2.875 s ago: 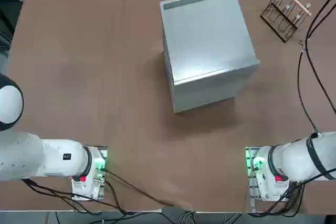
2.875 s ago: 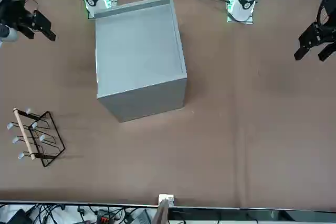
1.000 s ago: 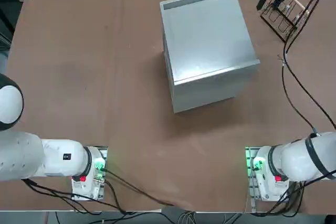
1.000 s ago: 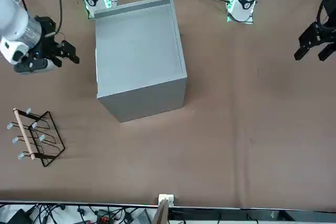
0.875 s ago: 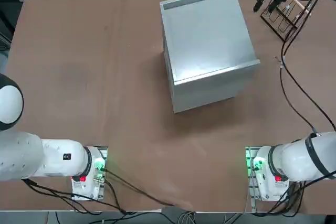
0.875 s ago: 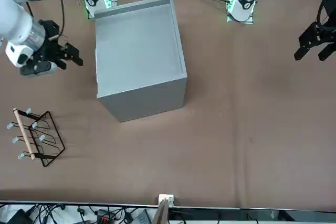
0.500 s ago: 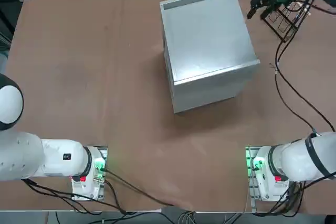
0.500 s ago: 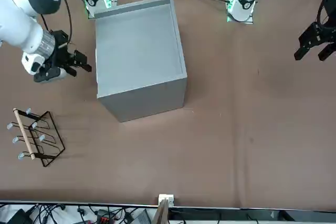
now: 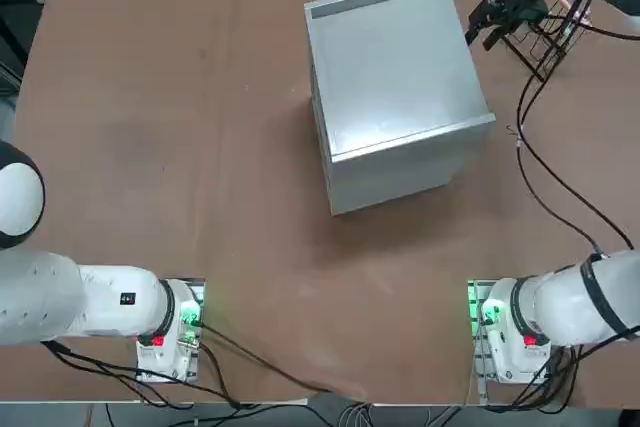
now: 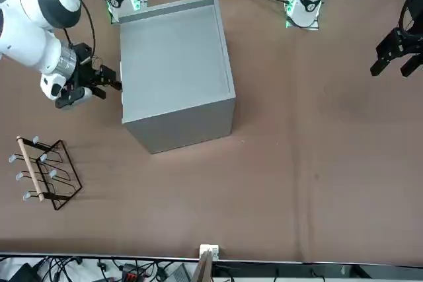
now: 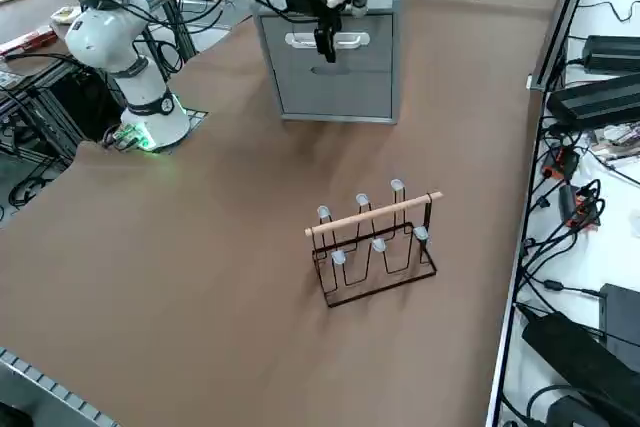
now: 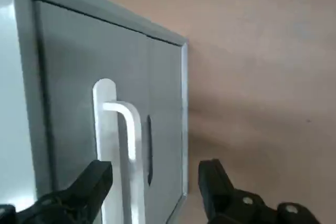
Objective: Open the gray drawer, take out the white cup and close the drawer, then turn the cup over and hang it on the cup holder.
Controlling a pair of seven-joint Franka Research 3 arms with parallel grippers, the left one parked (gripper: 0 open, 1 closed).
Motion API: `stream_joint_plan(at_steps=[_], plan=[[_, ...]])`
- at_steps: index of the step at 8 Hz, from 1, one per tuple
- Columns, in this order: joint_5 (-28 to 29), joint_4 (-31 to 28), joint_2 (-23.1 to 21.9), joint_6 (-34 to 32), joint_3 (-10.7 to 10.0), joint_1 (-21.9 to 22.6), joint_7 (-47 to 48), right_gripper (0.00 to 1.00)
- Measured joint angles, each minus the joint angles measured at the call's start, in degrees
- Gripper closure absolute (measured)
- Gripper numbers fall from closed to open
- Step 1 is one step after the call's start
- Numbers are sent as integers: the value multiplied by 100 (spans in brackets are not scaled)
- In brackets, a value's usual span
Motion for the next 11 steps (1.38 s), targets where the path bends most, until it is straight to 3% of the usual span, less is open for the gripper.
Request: stream_joint_plan(at_steps=[8,11], plan=[[417,-211,266,220,-13,-5,-576,1],[525,-217,339,197,-12,-230,-1439,1]])
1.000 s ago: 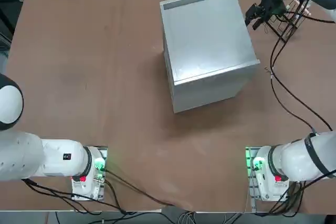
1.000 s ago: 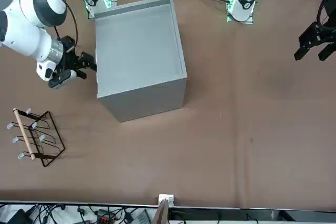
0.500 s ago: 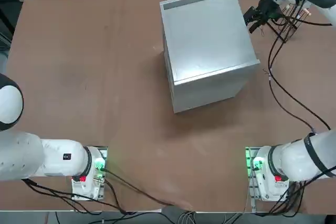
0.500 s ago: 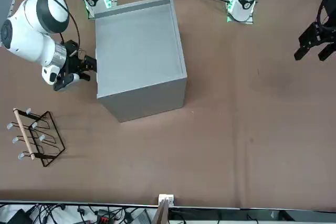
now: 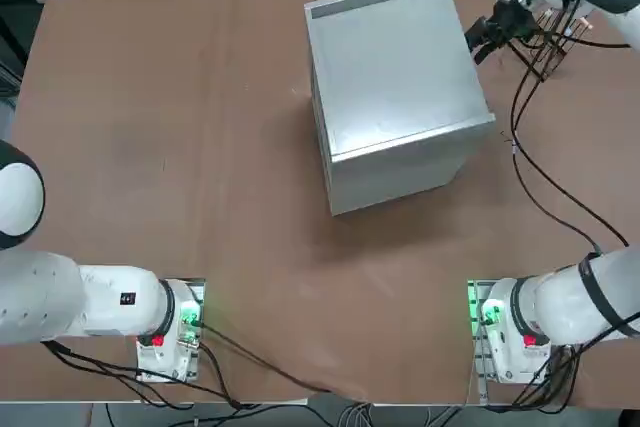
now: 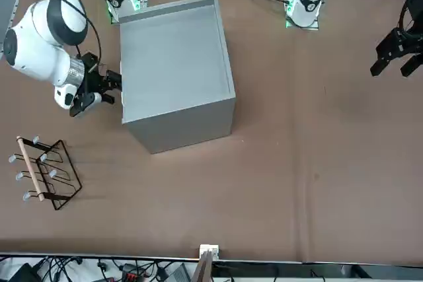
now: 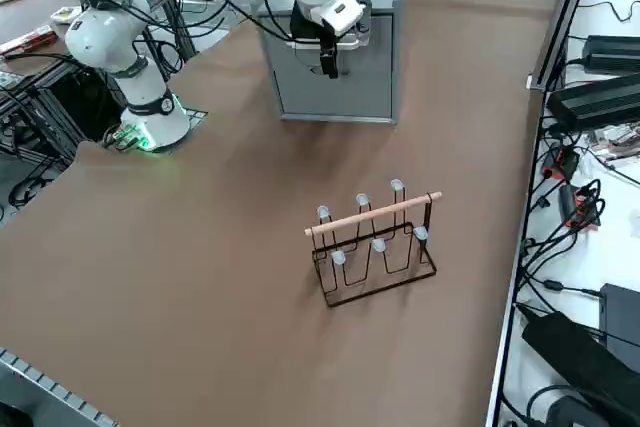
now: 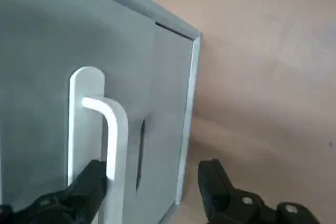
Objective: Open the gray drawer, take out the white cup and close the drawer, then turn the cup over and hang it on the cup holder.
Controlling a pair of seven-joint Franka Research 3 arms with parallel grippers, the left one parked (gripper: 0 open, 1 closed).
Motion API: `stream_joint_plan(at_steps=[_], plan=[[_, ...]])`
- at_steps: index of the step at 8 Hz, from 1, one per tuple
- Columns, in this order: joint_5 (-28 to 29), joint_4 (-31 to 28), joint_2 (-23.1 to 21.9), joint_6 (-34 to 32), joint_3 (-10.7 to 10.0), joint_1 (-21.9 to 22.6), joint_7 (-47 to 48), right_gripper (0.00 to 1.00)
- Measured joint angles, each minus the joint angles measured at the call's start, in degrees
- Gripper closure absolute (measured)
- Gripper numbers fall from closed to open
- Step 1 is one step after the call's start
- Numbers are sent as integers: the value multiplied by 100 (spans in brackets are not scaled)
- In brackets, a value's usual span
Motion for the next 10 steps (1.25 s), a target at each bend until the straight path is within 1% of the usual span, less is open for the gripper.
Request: stream_joint_plan(at_steps=[2,4,7,10], plan=[[-3,10,41,-28,-24,-623,-875,1],[-167,124,151,-76,-50,-1187,-1599,1],[-398,281,215,-91,-44,-1552,-2039,1],[-813,412,228,-96,-42,-1874,-2341,1]])
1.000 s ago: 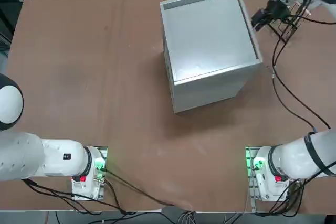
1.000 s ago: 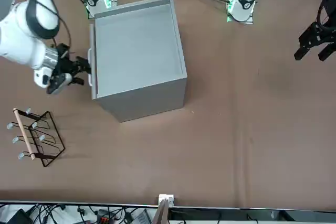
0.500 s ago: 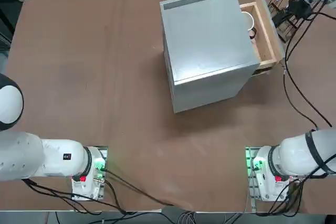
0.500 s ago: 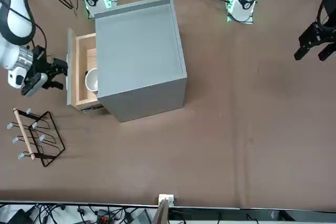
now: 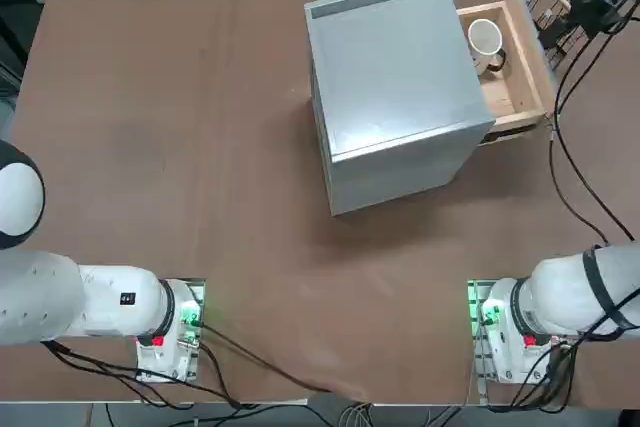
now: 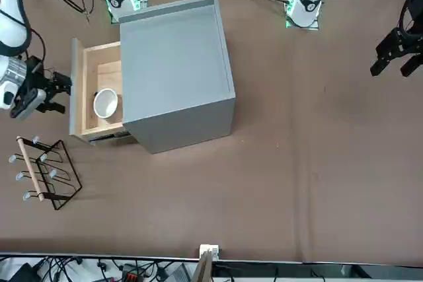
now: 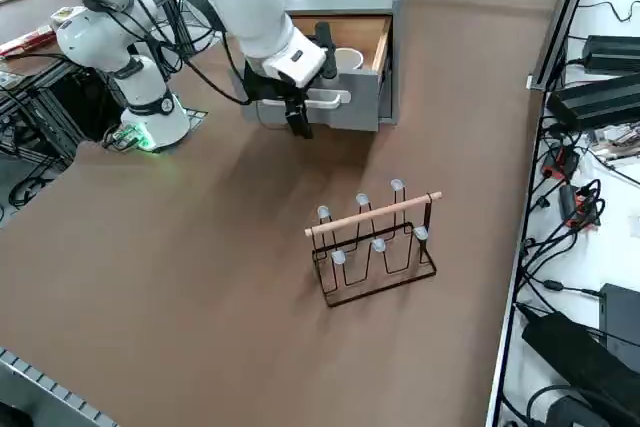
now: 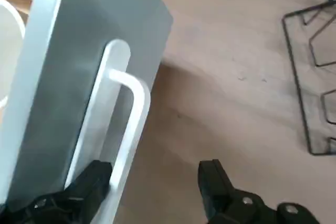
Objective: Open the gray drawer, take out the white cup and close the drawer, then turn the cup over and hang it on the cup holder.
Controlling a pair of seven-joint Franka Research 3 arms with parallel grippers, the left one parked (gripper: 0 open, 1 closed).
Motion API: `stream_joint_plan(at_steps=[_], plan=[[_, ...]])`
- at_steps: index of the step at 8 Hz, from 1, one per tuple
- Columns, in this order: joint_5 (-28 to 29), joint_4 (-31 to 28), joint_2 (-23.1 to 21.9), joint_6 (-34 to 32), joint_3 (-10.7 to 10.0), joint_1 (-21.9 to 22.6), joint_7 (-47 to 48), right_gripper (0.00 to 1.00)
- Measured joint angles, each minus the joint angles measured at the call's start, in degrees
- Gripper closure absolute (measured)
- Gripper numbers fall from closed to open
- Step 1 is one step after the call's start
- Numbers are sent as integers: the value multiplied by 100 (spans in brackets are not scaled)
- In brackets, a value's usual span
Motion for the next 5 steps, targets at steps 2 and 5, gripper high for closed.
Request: stream_joint_plan(at_steps=[2,5], plan=[[-68,107,20,-74,15,-30,-14,1],[-483,1452,54,-1222,-5,-132,603,1]])
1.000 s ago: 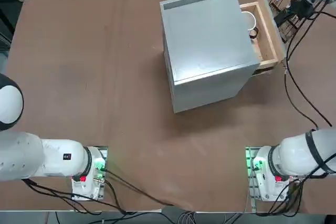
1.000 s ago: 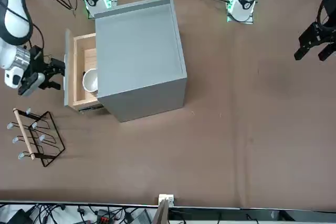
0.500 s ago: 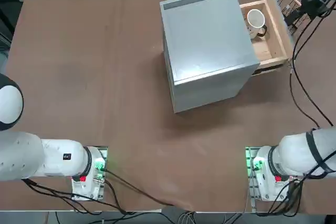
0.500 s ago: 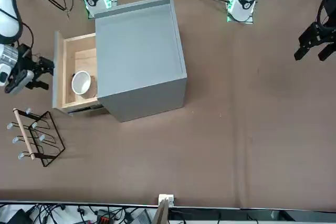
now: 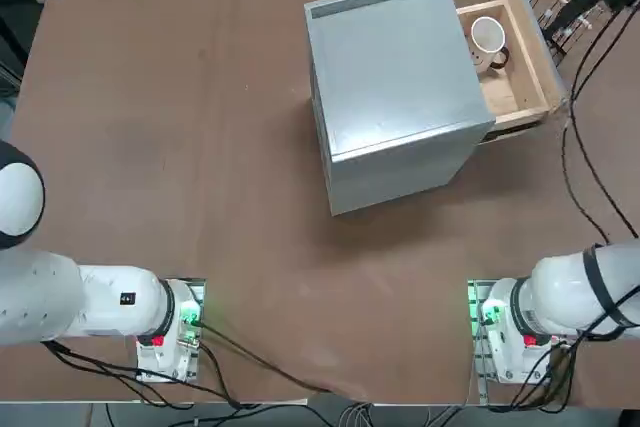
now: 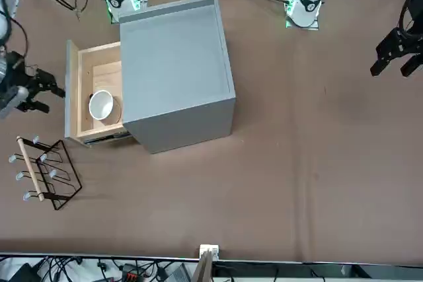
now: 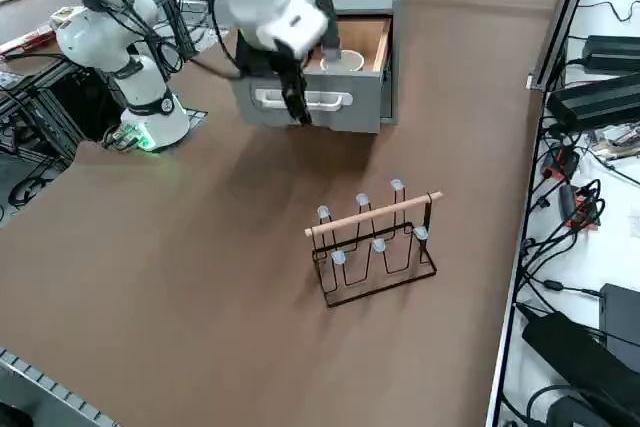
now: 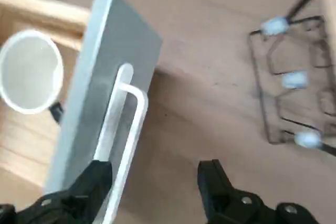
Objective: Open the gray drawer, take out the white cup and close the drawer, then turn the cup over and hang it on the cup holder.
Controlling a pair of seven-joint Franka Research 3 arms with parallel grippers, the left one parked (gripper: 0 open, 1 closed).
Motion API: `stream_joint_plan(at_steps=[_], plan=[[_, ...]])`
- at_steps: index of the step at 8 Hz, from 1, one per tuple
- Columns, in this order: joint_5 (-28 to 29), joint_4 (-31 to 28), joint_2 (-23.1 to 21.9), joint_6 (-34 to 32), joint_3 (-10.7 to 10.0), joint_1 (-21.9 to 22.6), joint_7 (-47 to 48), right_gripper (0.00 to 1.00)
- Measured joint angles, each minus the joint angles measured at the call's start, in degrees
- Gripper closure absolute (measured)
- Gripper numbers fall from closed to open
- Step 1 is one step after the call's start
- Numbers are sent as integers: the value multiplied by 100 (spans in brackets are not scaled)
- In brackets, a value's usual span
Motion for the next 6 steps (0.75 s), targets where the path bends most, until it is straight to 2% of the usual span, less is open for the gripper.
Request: stream_joint_plan(at_steps=[1,2,6], plan=[[-173,561,-20,-501,21,25,798,1],[-225,880,-58,-814,68,152,1799,2],[-289,976,-102,-952,138,1241,6360,4]])
